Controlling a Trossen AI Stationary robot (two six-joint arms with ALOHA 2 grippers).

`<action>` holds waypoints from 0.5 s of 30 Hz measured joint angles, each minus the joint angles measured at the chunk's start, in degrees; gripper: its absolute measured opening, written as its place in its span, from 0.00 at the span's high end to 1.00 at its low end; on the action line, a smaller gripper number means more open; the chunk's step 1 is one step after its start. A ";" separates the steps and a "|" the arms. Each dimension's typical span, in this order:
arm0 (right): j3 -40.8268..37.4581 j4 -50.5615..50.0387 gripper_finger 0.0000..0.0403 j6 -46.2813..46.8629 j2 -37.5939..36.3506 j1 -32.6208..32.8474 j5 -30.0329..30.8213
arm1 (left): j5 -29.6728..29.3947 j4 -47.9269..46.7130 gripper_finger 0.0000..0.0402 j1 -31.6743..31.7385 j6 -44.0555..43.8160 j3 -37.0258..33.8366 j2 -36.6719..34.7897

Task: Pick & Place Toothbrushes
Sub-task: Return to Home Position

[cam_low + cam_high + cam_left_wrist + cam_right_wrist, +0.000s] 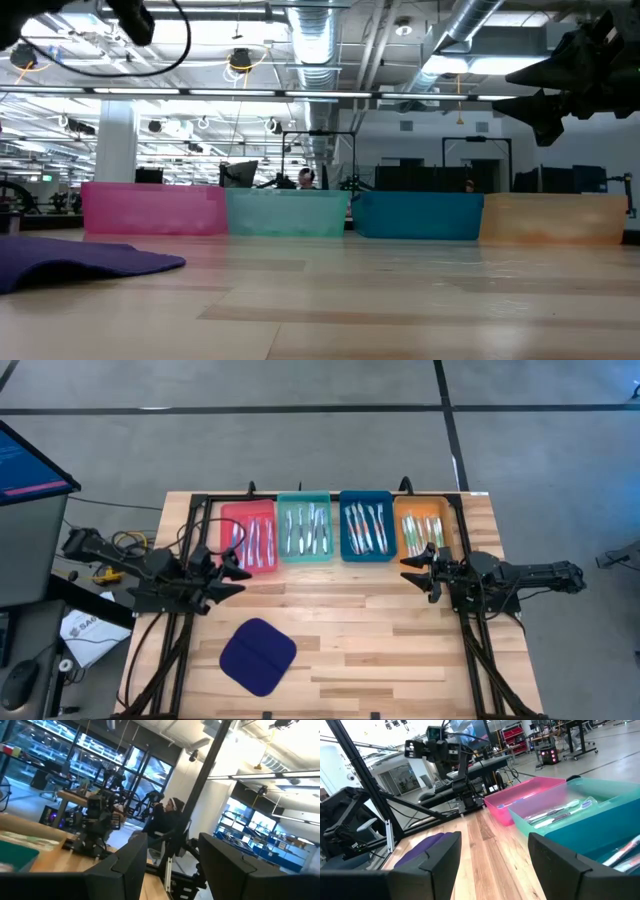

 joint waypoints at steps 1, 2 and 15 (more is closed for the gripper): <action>0.00 0.00 0.44 0.00 0.00 0.00 0.00 | 0.03 -0.05 0.57 0.00 -0.05 -1.12 -1.24; 0.00 0.00 0.44 -0.01 0.00 0.00 0.00 | -0.04 -0.03 0.57 0.00 -0.18 -2.25 -2.45; 0.00 0.00 0.44 0.00 0.00 0.00 0.00 | -5.08 0.34 0.57 5.23 1.91 -11.97 -14.45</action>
